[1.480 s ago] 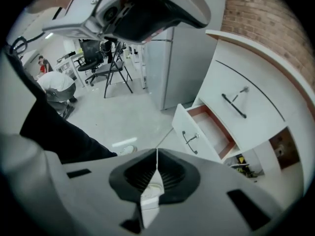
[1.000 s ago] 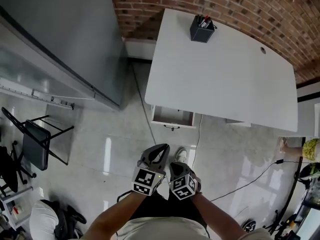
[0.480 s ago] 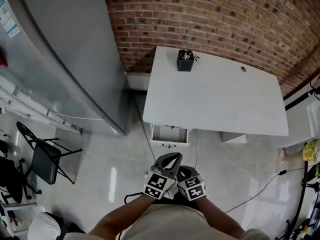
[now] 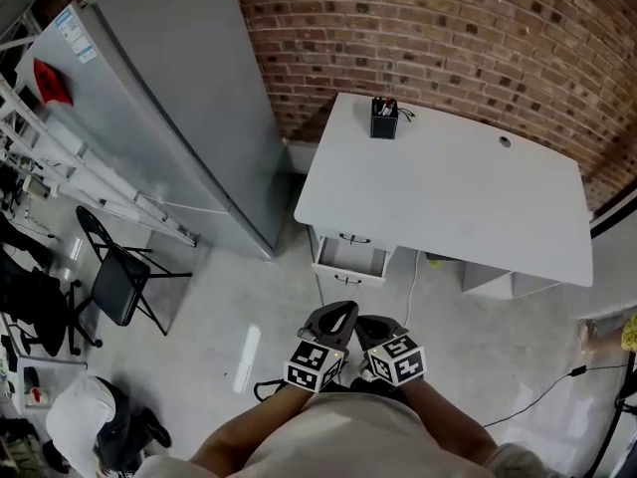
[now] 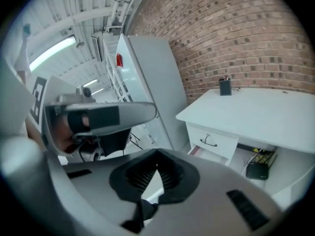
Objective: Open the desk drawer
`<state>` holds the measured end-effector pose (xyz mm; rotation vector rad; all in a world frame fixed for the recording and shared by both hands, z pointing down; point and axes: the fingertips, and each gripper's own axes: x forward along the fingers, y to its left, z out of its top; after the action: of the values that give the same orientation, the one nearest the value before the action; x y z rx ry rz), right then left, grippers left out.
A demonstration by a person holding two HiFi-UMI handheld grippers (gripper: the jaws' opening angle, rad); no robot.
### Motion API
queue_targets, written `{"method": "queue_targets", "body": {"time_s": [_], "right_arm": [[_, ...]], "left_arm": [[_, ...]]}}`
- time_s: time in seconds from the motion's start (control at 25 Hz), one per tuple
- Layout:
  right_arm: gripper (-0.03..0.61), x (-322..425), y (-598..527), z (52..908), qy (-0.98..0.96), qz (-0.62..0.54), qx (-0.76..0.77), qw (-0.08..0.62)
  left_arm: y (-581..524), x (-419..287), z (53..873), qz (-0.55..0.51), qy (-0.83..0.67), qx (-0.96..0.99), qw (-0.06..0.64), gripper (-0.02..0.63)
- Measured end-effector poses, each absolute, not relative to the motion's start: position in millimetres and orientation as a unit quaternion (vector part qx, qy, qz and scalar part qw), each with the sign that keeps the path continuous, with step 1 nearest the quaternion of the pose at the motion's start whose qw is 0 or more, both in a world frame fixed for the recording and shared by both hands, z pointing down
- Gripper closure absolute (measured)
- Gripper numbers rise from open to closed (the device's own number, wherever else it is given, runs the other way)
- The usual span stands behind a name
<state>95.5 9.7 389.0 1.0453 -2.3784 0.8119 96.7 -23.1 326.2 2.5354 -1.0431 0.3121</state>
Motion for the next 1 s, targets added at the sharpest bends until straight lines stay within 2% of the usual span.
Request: {"method": "queue_targets", "body": {"time_s": [0.28,0.68,1.0], "right_arm": [[0.561,94,9,372,-0.857,0.301,0.375,0.183],[0.561,35,-8,350,-0.868,0.270,0.371,0.190],[0.561,43,-29,336,-0.852,0.235,0.427,0.192]], "left_arm": [[-22,84,327,0.111,-0.377,0.900,0.187,0.595],[-38,43,312,0.087,-0.369,0.909,0.175,0.595],[-64,20,300,0.072,-0.375,0.910,0.160,0.595]]}}
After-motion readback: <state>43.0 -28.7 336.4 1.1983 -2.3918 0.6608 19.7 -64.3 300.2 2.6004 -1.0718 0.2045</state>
